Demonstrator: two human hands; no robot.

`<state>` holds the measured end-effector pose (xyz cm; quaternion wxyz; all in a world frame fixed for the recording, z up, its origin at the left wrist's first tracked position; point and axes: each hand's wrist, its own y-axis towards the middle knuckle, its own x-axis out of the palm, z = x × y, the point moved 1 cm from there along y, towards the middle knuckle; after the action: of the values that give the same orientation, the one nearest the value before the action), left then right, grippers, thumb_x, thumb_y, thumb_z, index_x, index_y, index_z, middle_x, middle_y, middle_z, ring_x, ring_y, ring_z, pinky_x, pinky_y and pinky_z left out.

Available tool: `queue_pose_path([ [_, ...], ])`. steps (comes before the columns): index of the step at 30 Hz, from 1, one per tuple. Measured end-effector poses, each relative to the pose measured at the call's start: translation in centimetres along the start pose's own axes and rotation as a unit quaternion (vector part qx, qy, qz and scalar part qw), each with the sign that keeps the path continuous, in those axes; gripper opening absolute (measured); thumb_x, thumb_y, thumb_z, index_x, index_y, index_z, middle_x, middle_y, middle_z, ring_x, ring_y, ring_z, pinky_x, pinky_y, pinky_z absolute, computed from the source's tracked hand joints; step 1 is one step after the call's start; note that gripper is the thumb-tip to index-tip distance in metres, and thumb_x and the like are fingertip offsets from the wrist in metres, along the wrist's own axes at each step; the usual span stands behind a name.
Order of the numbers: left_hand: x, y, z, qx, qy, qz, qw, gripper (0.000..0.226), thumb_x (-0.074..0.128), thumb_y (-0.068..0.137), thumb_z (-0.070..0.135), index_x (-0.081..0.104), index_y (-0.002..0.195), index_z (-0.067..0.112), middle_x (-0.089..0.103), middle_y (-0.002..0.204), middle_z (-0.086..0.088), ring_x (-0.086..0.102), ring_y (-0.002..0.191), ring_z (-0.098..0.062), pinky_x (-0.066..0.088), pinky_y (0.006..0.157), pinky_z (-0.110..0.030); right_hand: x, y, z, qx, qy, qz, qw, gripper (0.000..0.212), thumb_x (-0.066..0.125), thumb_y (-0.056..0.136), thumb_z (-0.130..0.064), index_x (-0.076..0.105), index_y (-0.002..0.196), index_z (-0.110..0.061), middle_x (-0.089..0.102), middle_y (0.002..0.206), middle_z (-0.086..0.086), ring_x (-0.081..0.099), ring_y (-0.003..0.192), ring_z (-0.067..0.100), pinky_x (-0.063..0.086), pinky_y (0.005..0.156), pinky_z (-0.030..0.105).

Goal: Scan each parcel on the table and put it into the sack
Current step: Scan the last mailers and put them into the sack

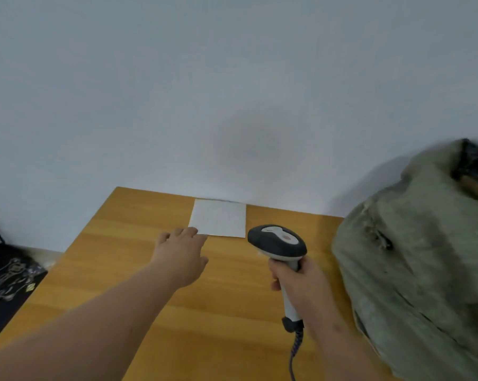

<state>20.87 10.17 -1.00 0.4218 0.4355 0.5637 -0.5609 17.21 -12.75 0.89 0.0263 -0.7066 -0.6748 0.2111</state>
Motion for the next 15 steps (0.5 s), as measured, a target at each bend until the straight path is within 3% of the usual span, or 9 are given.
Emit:
queue_pose_path([
  [6, 3.2, 7.2, -1.6, -0.026, 0.013, -0.054, 0.998, 0.055, 0.044, 0.100, 0.045, 0.031, 0.151, 0.028, 0.023, 0.161, 0.001, 0.022, 0.147, -0.023, 0.019, 0.118, -0.045, 2.6, 7.3, 1.5, 0.033, -0.004, -0.037, 0.999, 0.011, 0.070, 0.090, -0.025, 0.065, 0.097, -0.018, 0.069, 0.079, 0.003, 0.065, 0.068, 0.015, 0.050, 0.063, 0.027],
  [10, 5.5, 12.4, -1.8, -0.022, 0.015, -0.062, 0.998, 0.060, 0.044, 0.100, 0.042, 0.021, 0.154, 0.029, 0.016, 0.163, -0.001, 0.017, 0.148, -0.025, 0.017, 0.119, -0.045, 3.8, 12.0, 3.2, 0.057, -0.011, -0.051, 0.997, 0.007, 0.070, 0.090, -0.023, 0.066, 0.093, -0.019, 0.069, 0.073, 0.002, 0.064, 0.066, 0.014, 0.051, 0.064, 0.030],
  [15, 9.6, 17.6, -2.4, -0.030, 0.014, -0.086, 0.996, 0.076, 0.046, 0.100, 0.041, -0.004, 0.156, 0.036, -0.015, 0.165, 0.002, -0.008, 0.152, -0.024, 0.006, 0.123, -0.048, 4.6, 15.5, 5.7, 0.099, 0.010, -0.060, 0.993, 0.009, 0.070, 0.090, -0.021, 0.067, 0.097, -0.017, 0.069, 0.078, -0.001, 0.065, 0.068, 0.013, 0.048, 0.051, 0.013],
])
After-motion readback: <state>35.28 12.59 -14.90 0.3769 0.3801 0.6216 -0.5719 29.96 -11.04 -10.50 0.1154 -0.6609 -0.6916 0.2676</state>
